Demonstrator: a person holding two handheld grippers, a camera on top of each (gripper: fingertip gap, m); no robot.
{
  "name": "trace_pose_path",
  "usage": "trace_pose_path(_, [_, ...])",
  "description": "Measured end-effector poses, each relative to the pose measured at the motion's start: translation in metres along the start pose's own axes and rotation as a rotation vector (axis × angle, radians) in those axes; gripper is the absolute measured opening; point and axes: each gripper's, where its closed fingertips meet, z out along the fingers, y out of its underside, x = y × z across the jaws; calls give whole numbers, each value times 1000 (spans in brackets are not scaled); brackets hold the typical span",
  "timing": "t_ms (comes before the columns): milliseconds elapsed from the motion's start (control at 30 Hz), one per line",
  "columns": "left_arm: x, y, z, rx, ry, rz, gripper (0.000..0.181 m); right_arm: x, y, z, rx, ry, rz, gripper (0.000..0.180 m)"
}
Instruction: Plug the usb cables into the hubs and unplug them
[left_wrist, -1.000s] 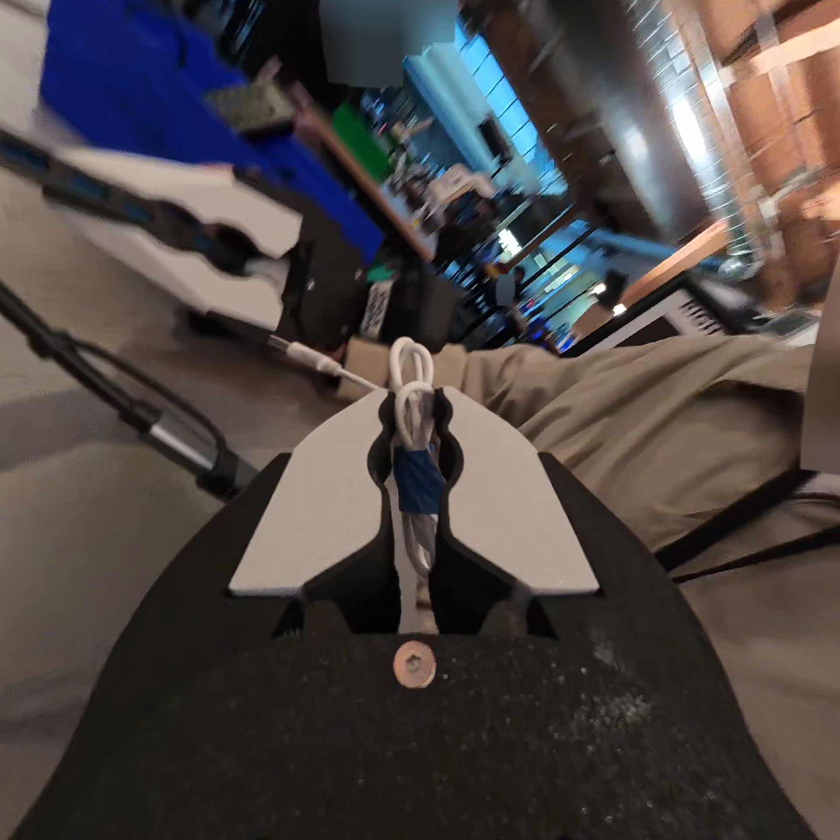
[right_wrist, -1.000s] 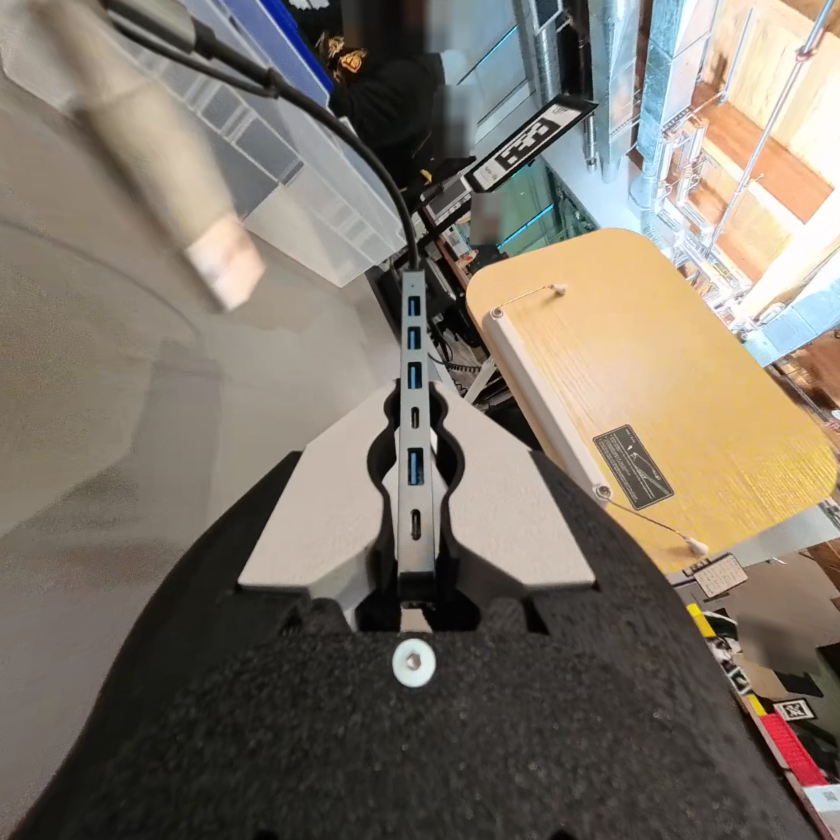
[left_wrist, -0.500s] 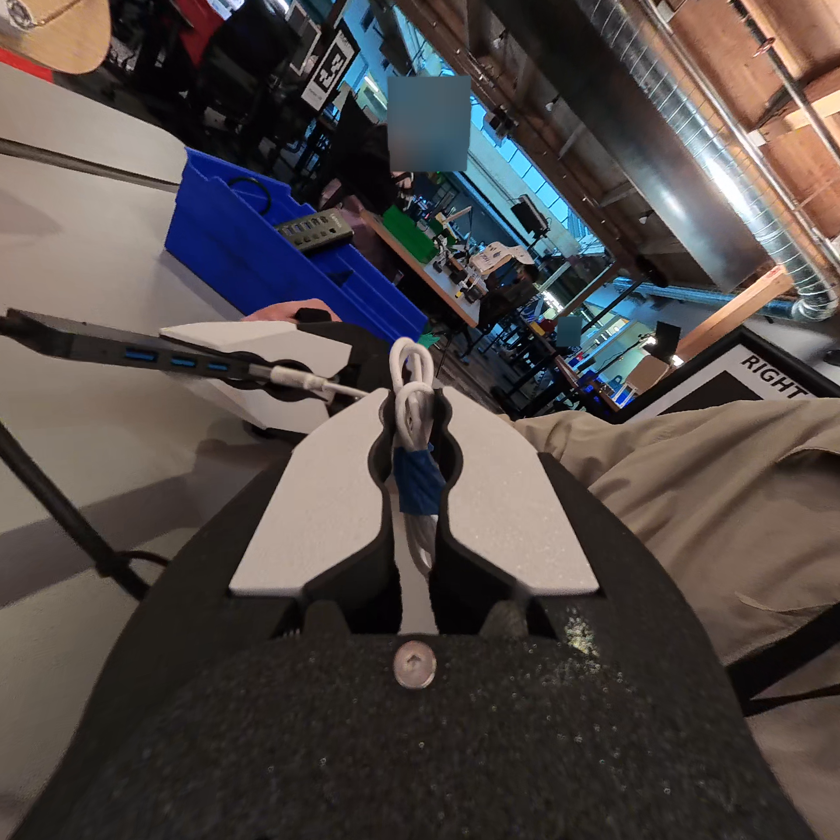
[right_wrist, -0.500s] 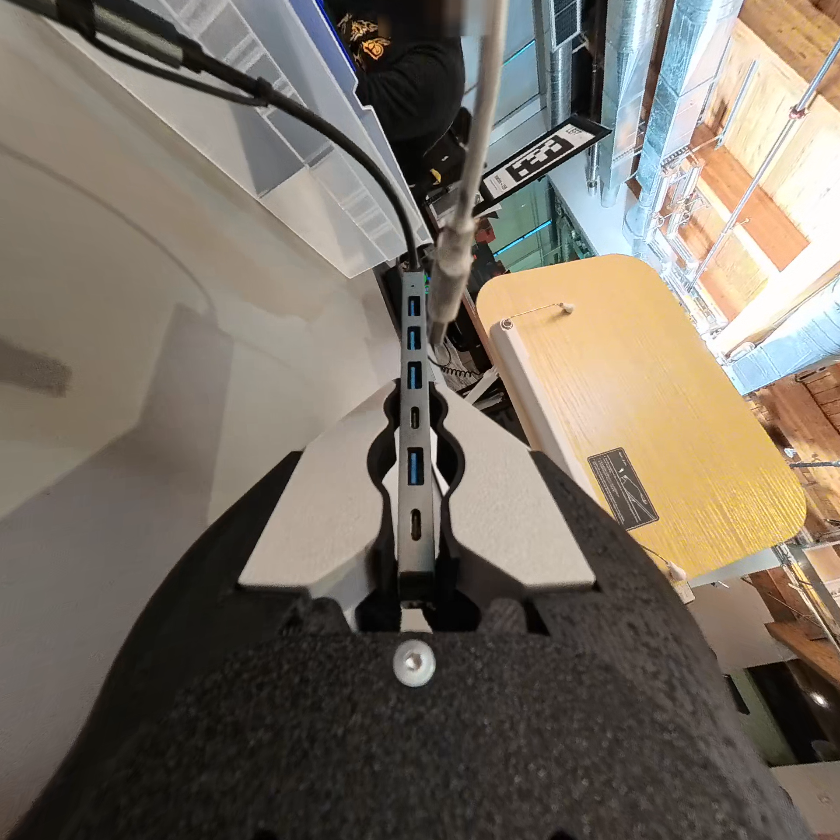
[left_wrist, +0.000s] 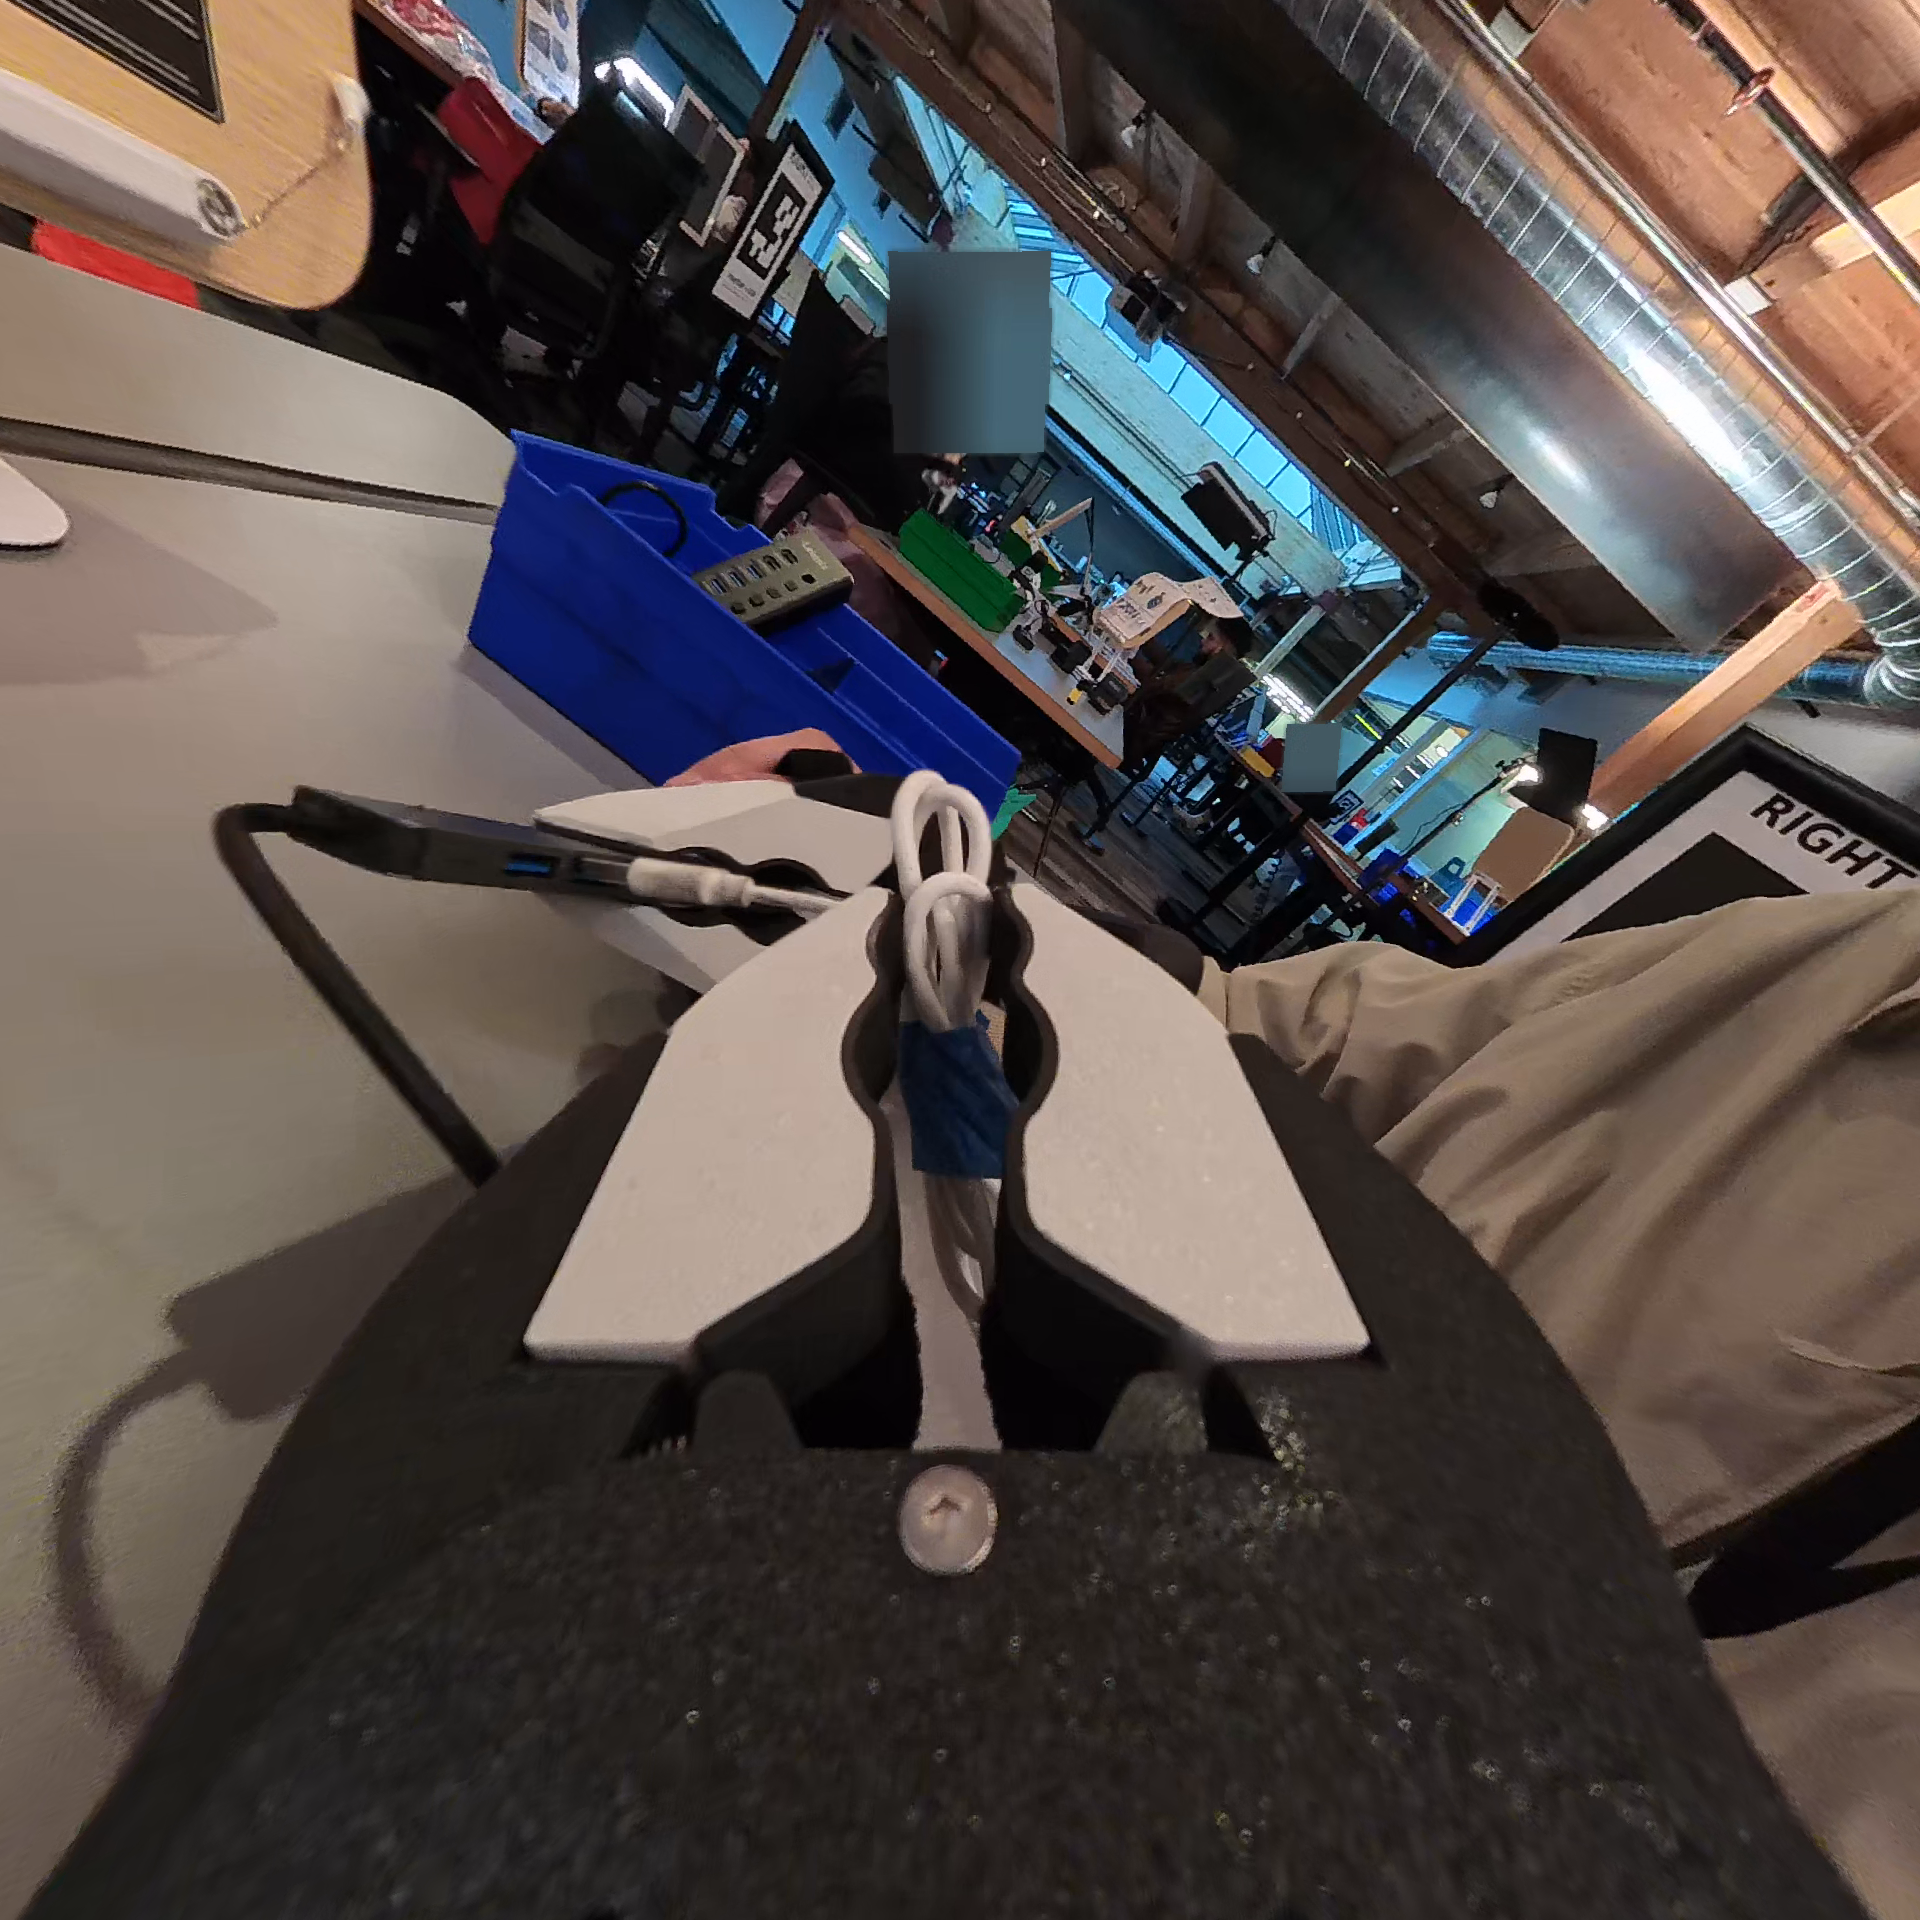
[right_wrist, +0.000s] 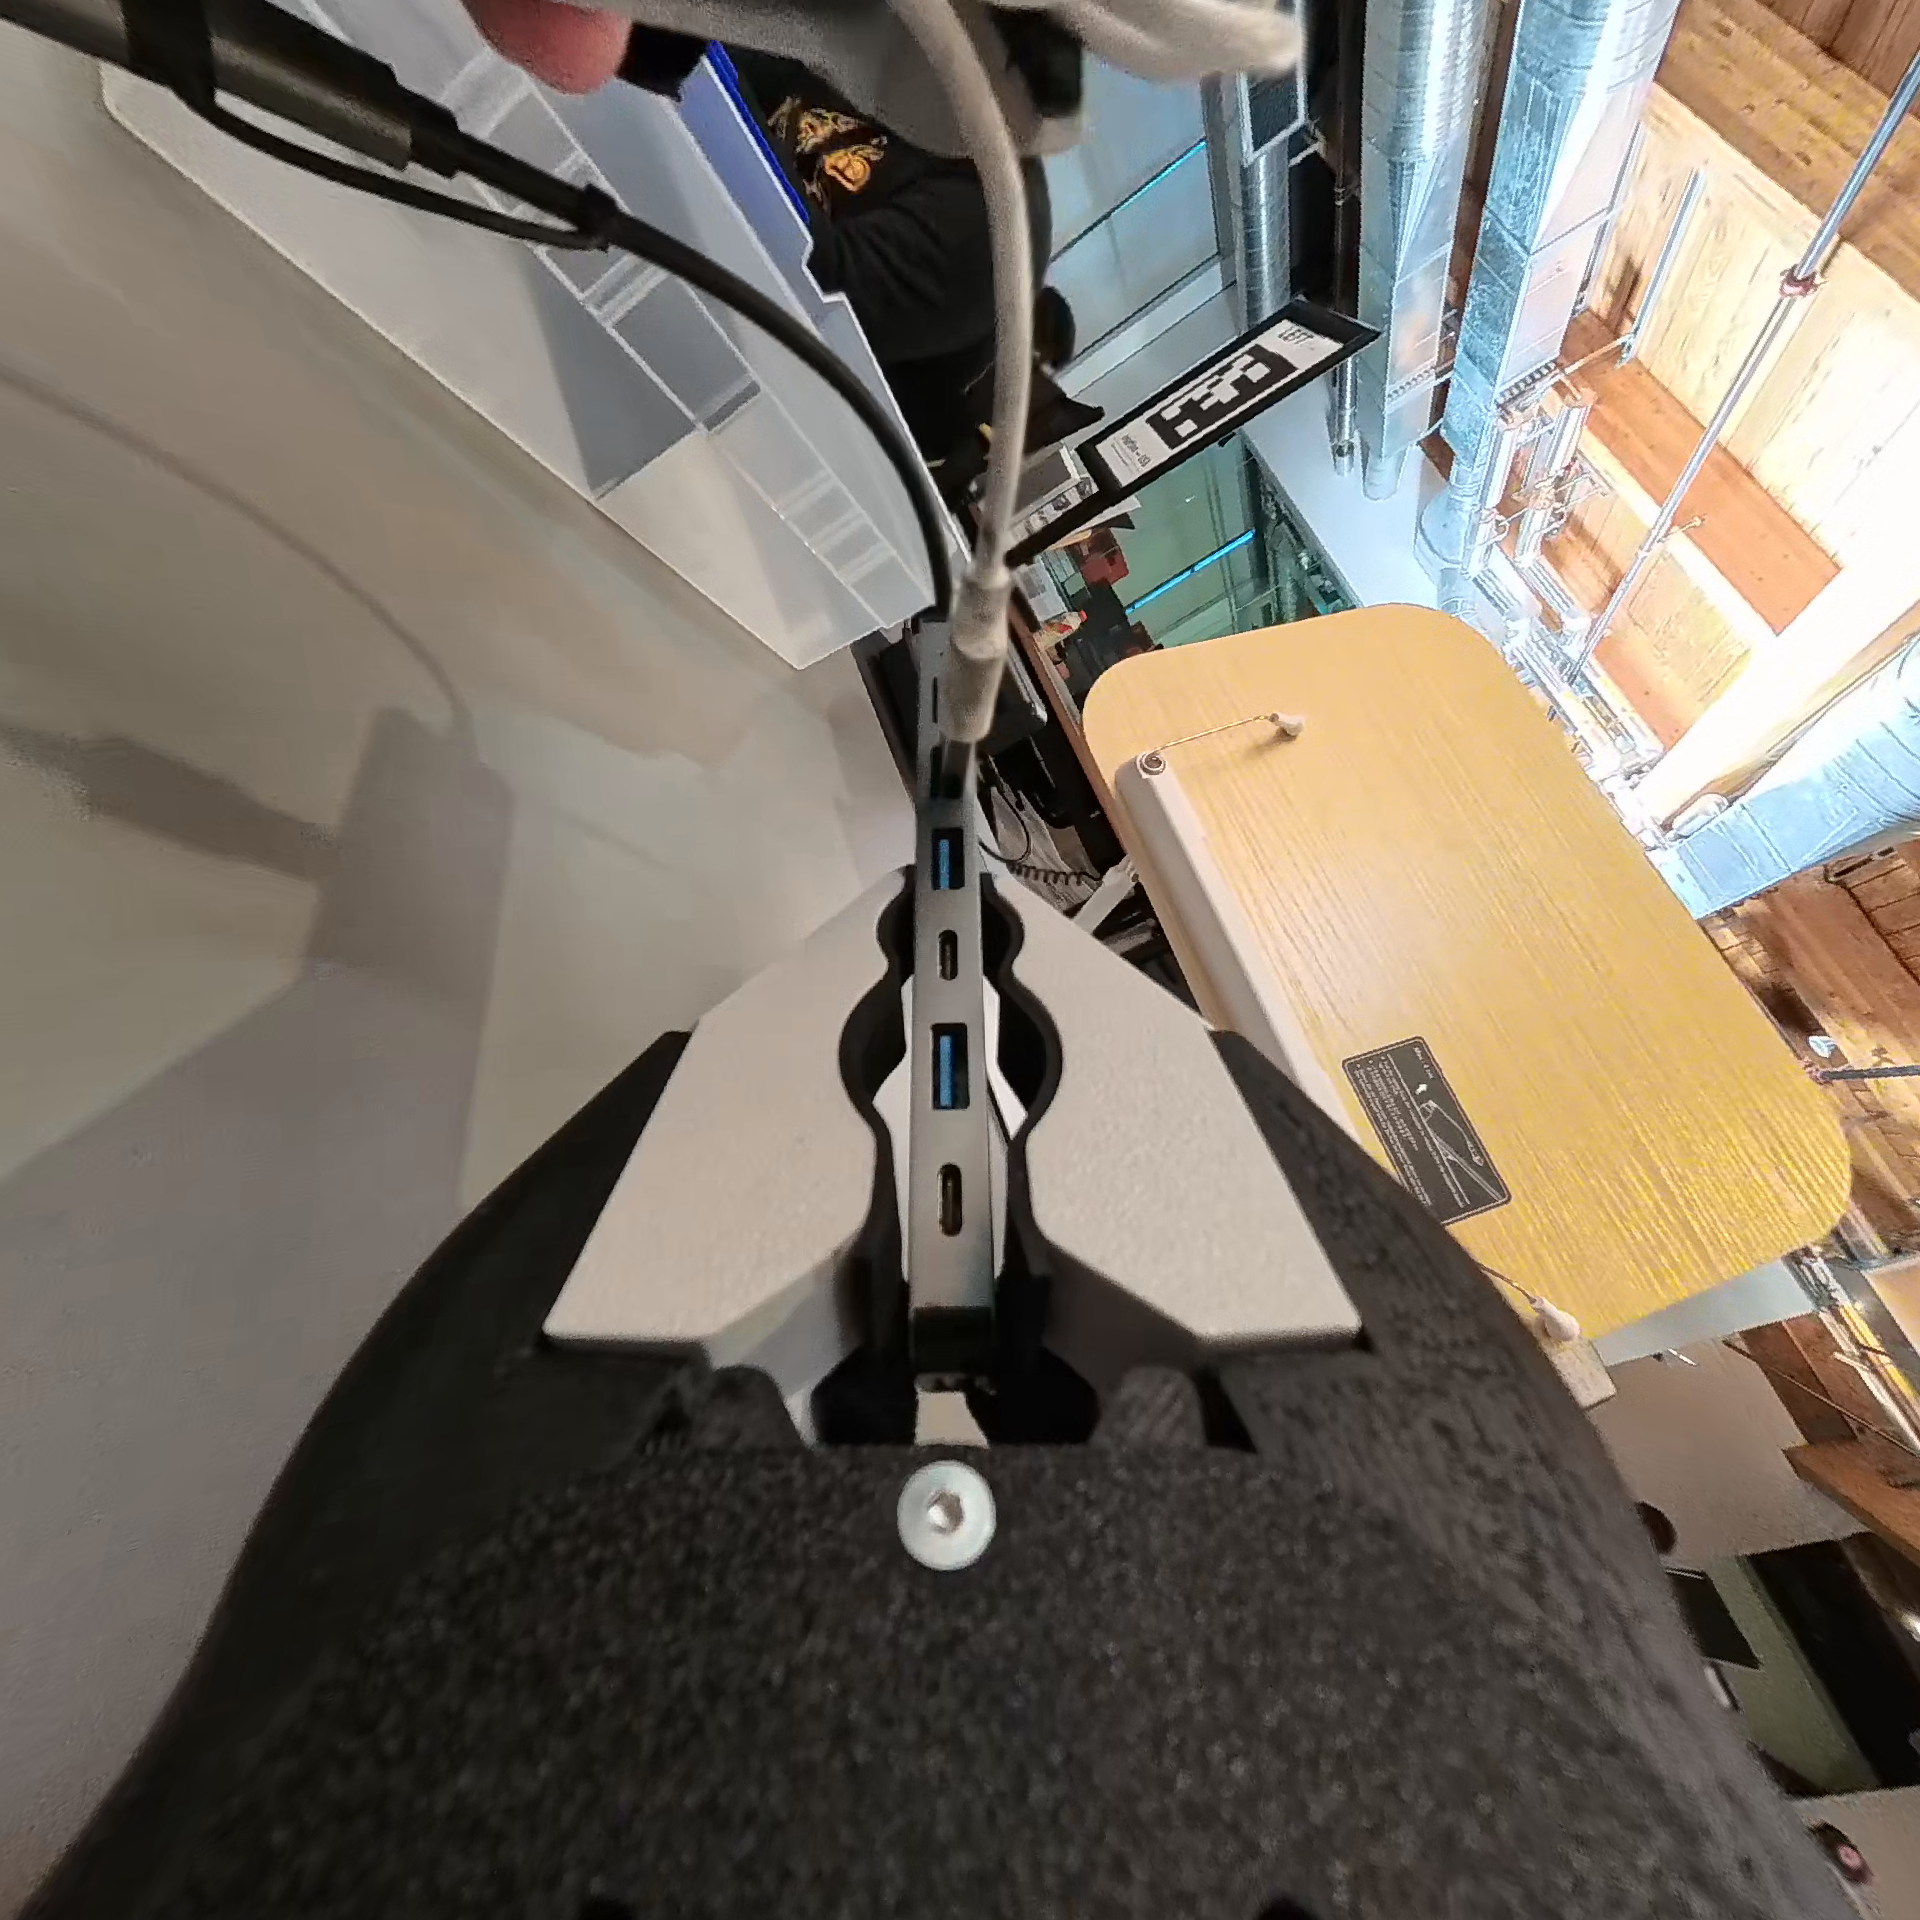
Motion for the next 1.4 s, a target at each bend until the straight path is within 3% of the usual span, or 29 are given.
trace_pose_path(1400, [-15,-9,-22,53,-65,132,15,-2,1,1,3,-22,20,10])
